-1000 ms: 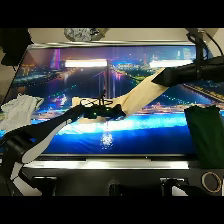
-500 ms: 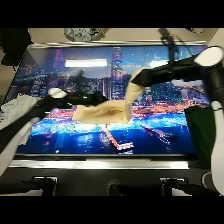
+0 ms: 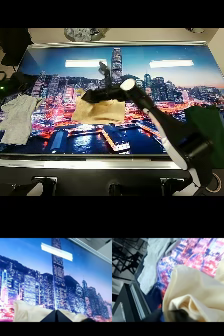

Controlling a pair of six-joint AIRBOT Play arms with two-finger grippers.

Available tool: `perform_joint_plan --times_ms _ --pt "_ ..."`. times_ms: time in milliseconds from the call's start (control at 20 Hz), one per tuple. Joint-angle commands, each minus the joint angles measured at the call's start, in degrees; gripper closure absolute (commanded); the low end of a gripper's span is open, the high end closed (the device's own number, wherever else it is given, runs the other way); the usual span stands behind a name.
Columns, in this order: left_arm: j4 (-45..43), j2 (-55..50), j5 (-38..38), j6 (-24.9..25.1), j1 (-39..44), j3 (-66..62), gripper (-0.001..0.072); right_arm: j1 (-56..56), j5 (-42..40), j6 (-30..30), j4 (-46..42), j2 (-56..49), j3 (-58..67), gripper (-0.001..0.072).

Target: Fold the shirts.

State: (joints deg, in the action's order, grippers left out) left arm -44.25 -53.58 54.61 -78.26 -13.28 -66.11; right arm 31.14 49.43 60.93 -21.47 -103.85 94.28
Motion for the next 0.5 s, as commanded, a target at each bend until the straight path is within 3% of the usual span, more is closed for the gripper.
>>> perform_joint_plan --times_ms 0,100,200,350,400,450 --pt "-1.0 3.7 3.5 -0.2 -2.6 0.1 0.0678 4.5 -7.7 0.0 3.8 -5.6 0.1 0.0017" --pt "-1.1 3.7 3.5 0.5 -2.7 0.2 0.0678 3.5 -7.4 0.1 2.4 -4.9 0.1 0.0024" --pt "-1.1 3.7 3.5 1.8 -2.7 0.2 0.0678 0.2 -1.8 0.2 -4.3 -2.3 0.1 0.0075" --pt "-3.1 3.7 3.5 2.0 -2.7 0.2 0.0678 -7.7 15.8 5.9 -26.1 4.7 0.1 0.0072" --pt "-4.5 3.5 3.5 2.0 -2.7 0.2 0.0678 -10.6 21.4 7.6 -34.4 7.0 0.1 0.0022" --pt "-5.6 3.3 3.5 2.0 -2.7 0.2 0.0677 -13.7 26.3 9.1 -43.1 8.7 0.1 0.0017"
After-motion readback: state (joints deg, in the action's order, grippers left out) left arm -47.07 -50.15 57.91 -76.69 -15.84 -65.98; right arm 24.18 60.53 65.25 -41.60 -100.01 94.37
